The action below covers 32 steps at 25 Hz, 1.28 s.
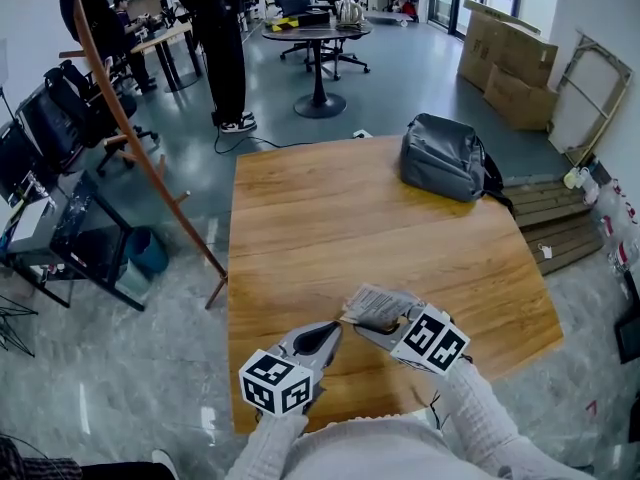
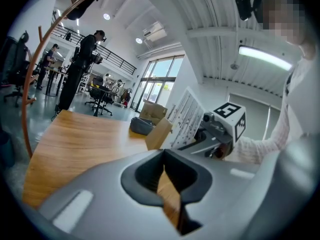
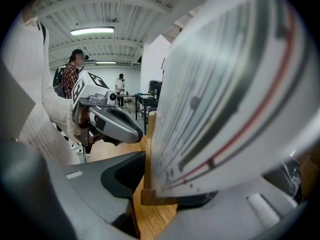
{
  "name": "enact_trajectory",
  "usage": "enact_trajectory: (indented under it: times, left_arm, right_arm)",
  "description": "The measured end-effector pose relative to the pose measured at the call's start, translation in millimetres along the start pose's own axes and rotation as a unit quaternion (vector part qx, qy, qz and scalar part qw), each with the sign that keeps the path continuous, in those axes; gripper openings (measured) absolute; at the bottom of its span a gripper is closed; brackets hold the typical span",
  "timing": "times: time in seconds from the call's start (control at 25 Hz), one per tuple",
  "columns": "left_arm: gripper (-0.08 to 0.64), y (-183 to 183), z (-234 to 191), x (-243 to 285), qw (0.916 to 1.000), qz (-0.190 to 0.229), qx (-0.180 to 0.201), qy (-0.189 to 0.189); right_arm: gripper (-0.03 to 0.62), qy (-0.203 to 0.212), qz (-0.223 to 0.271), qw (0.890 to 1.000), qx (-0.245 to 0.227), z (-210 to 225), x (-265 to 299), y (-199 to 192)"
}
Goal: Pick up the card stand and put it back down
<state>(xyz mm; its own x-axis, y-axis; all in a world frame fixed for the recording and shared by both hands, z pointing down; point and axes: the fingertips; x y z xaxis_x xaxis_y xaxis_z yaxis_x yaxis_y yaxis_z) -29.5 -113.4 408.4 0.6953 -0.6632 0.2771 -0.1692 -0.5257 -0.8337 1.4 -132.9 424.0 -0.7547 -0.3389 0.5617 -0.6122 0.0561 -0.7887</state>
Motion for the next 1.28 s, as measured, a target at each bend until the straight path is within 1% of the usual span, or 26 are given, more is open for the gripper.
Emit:
enact_trajectory:
  times: [0.36, 0.56, 0.72, 0.92, 1.28]
  left_arm:
    - [0.008, -9.5, -5.0, -0.1, 0.9999, -0.009, -0.008, 0.008]
    - [0.008, -17.3, -20.4, 2.6, 0.9993, -0.019, -0.020, 0.025]
    - [0.008, -23.6, -29.0, 9.0, 0.9988, -0.024, -0.030, 0.029]
    - [0.008, -32.1, -40.2, 14.4, 0.9982, -0.032, -0.036, 0.035]
    - [0.008, -58.4, -62.3, 24.0, 0.9957, -0.053, -0.063, 0.043]
  right_arm:
    - [0.187, 0.012, -0.017, 1.000, 0.005, -7.0, 9.2, -14.3]
    - [0.187, 0.031, -0.030, 0.999, 0.010, -11.5, 25.4, -25.8]
    - [0.187, 0.041, -0.045, 0.998, 0.013, -10.2, 40.4, -42.6]
    - [0.187, 0.054, -0.056, 0.997, 0.006, -10.4, 63.0, -59.8]
    - [0.187, 0.073, -0.083, 0.994, 0.022, -19.9, 101.7, -103.5]
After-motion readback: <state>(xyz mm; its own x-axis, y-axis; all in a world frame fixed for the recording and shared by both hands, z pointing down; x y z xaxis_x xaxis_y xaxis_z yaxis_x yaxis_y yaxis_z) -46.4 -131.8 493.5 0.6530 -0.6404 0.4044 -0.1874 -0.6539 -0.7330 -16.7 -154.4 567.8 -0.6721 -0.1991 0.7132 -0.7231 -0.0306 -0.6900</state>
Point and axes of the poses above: the fingertips, and each gripper's own axes: x forward along the fingers, z to its right, y out of its top, and after that the axes turned 10 degrees about -x, right-handed
